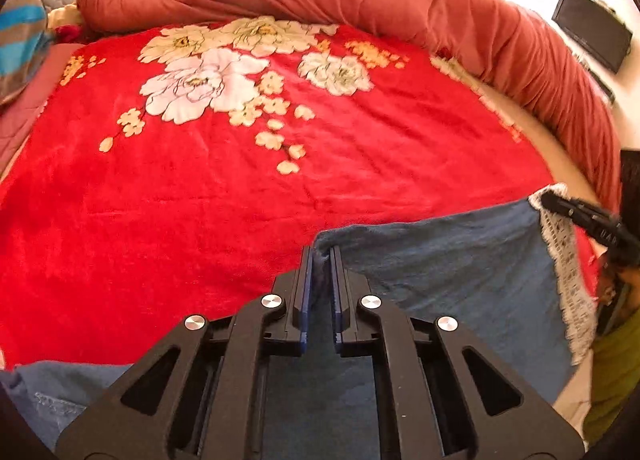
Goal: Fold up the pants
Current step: 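Grasp the lace hem with the right tool while the left tool grips the denim, then release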
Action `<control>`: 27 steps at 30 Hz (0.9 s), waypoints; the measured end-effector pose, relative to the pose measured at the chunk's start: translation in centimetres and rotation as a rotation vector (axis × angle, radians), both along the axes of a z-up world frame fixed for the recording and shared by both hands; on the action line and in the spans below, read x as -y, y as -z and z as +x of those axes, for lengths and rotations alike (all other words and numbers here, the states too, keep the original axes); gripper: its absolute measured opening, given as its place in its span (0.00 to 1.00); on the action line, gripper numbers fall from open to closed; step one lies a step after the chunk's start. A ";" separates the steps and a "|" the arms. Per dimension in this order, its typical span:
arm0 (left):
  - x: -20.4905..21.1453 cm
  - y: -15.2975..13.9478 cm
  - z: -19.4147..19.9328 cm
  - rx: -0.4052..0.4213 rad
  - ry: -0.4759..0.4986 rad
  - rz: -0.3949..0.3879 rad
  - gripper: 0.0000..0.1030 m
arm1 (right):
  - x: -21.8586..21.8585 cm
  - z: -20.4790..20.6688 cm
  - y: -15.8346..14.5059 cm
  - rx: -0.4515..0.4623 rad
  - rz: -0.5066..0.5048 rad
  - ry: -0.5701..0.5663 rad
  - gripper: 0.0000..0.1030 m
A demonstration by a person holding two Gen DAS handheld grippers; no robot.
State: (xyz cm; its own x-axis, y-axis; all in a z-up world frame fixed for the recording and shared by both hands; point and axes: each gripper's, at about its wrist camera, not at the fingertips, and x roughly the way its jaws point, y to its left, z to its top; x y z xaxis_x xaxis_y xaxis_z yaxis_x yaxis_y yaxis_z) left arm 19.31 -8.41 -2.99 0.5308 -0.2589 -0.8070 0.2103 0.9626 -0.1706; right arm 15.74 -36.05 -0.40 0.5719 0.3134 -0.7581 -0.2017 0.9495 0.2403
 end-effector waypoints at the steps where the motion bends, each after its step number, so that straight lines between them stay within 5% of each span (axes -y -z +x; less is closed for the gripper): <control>1: -0.1 0.8 0.2 -0.015 -0.008 0.002 0.03 | -0.2 0.3 0.7 -0.020 -0.021 0.001 0.19; 9: -1.0 2.4 0.0 -0.015 -0.040 -0.034 0.11 | 0.1 0.7 3.0 -0.085 -0.035 0.048 0.24; 20: -2.1 -0.4 -3.0 0.026 -0.082 0.005 0.42 | 1.7 -3.0 -0.6 -0.003 0.041 0.121 0.49; 27: -2.0 -2.2 -5.9 0.079 -0.074 0.023 0.56 | 0.5 -6.6 -3.1 0.055 0.031 0.105 0.50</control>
